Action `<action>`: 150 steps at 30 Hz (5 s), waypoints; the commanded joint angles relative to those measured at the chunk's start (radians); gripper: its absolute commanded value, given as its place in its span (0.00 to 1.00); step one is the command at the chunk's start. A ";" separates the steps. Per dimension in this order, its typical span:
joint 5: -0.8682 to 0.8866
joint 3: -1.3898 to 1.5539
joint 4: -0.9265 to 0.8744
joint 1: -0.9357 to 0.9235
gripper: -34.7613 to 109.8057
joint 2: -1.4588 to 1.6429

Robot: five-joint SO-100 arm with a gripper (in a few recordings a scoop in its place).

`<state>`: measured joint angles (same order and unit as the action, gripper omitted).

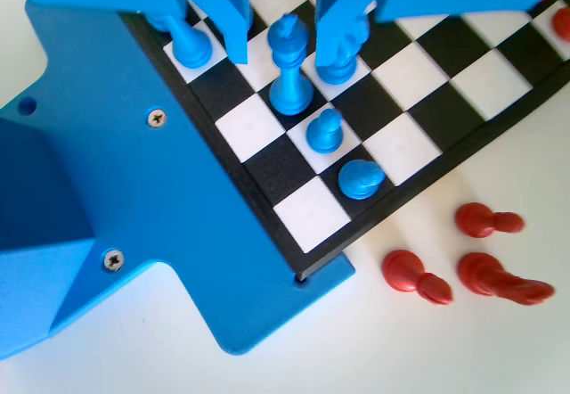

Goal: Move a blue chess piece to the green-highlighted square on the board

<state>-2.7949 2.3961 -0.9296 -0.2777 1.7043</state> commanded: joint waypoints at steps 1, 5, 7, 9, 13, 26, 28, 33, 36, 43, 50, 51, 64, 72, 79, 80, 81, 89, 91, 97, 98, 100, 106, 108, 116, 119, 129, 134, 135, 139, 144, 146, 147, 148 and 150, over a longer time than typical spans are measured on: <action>-0.006 -0.026 0.005 -0.015 0.33 0.003; -0.003 -0.023 0.012 -0.012 0.33 0.002; -0.002 -0.020 0.020 -0.012 0.33 0.002; -0.002 -0.012 0.034 -0.012 0.33 0.002; -0.006 0.014 0.072 -0.012 0.31 0.002; -0.006 0.089 0.178 -0.005 0.28 -0.003; -0.008 0.097 0.181 -0.002 0.25 -0.003; -0.002 0.098 0.181 0.005 0.25 0.000; -0.003 0.077 0.158 0.000 0.25 0.008; -0.035 -0.034 -0.092 -0.023 0.25 0.075; -0.100 -0.029 -0.199 -0.069 0.25 0.155; -0.118 -0.014 -0.193 -0.084 0.25 0.170; -0.244 0.077 -0.103 -0.259 0.25 0.199; -0.181 0.086 0.008 -0.252 0.25 0.120; -0.146 0.150 0.092 -0.219 0.25 0.103; -0.146 0.161 0.104 -0.218 0.25 0.103; -0.146 0.173 0.120 -0.218 0.25 0.103; -0.153 0.212 0.163 -0.216 0.25 0.104; -0.158 0.209 0.163 -0.221 0.25 0.104; -0.172 0.204 0.166 -0.232 0.30 0.104; -0.172 0.201 0.166 -0.232 0.31 0.104; -0.181 0.196 0.164 -0.233 0.32 0.104; -0.229 0.126 0.057 -0.239 0.32 0.112; -0.270 0.072 -0.015 -0.245 0.32 0.115; -0.290 -0.181 -0.331 -0.247 0.32 0.160; -0.288 -0.282 -0.451 -0.249 0.32 0.183; 0.064 -0.604 -0.807 -0.164 0.28 0.348; 0.242 -0.627 -0.845 -0.114 0.27 0.500; 0.299 -0.627 -0.851 -0.095 0.26 0.528; 0.594 -0.595 -0.842 -0.021 0.25 0.655; 0.828 -0.518 -0.813 0.037 0.25 0.805; 0.887 -0.474 -0.790 0.051 0.25 0.864; 0.907 -0.454 -0.787 0.057 0.25 0.887; 0.925 -0.434 -0.787 0.064 0.25 0.911; 0.965 -0.390 -0.787 0.084 0.25 0.976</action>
<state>-1.8975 1.9758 -1.7227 -0.2163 2.5648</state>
